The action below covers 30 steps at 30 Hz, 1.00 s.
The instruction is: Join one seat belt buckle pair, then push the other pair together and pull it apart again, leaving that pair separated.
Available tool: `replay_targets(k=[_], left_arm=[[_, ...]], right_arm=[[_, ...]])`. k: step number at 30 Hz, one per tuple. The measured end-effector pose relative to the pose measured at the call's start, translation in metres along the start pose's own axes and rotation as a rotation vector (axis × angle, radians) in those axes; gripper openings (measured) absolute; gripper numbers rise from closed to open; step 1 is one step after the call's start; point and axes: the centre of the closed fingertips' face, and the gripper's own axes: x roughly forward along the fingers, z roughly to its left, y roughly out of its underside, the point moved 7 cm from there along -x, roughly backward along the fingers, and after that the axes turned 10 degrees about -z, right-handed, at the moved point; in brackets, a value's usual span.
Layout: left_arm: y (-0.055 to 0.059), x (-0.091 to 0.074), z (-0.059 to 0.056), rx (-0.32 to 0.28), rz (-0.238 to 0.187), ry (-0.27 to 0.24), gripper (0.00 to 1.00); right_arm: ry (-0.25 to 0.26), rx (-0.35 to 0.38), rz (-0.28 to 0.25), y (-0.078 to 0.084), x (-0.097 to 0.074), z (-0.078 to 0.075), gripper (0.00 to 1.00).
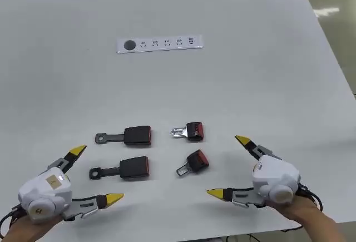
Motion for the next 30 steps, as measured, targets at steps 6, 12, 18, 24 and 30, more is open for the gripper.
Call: replay_targets(k=[6,12,18,24,30], left_arm=[[0.001,0.0,0.0,0.002,0.003,0.001,0.98],[0.002,0.001,0.001,0.002,0.004,0.003,0.98],[0.002,0.002,0.001,0.008,0.01,0.012,0.97],[-0.002,0.005,0.0,0.015,0.019,0.026,0.97],[-0.003,0.009,0.0,0.028,0.033,0.05,0.96]], right_arm=[[-0.001,-0.006,0.004,0.0,0.0,-0.001,0.98],[-0.004,-0.012,0.01,0.001,-0.001,-0.002,0.98],[-0.016,-0.025,0.021,0.002,-0.001,-0.005,0.98],[-0.034,-0.04,0.039,0.003,-0.001,-0.012,0.97],[-0.058,-0.058,0.056,0.003,0.0,-0.018,0.95]])
